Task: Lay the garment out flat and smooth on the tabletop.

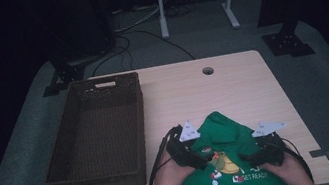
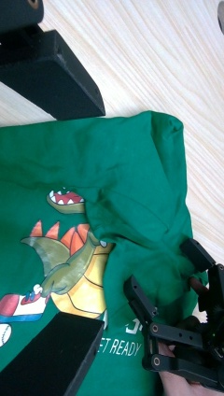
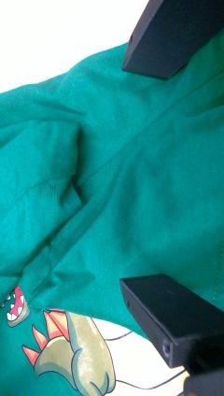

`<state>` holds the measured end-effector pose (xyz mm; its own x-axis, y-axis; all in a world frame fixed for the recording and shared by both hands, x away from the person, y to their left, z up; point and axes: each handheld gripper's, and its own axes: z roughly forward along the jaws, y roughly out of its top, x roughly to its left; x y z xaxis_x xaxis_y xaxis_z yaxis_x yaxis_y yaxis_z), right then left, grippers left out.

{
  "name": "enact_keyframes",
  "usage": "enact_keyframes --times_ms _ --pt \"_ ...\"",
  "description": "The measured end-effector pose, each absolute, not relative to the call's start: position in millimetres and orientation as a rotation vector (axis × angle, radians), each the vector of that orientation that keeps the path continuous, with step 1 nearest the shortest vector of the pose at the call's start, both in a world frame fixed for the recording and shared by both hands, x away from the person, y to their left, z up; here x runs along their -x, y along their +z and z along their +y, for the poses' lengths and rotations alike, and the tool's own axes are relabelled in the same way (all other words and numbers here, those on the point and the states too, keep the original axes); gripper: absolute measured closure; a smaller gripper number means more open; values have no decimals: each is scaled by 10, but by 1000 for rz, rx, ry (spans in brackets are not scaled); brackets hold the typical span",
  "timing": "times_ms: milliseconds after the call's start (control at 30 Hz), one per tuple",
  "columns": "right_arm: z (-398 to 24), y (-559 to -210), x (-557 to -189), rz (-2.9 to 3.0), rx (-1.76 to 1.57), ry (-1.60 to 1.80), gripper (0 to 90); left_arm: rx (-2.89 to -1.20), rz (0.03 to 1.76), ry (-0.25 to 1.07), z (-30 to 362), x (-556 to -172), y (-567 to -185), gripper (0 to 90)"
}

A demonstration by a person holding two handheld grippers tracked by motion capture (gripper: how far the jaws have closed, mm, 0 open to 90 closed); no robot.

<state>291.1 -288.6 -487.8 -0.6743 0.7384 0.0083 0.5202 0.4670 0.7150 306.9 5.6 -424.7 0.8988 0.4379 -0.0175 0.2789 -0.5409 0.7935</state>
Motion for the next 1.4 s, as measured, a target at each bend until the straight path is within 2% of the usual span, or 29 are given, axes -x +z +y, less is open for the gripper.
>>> enact_keyframes --times_ms 433,1400 --pt "-2930 -4880 -2813 2407 -1083 1020 0 -2156 471 235 -99 -3137 -4181 1" --pt "-2957 -4879 -2762 2401 -1094 1015 0 -2187 422 202 -380 -3267 -4283 1"
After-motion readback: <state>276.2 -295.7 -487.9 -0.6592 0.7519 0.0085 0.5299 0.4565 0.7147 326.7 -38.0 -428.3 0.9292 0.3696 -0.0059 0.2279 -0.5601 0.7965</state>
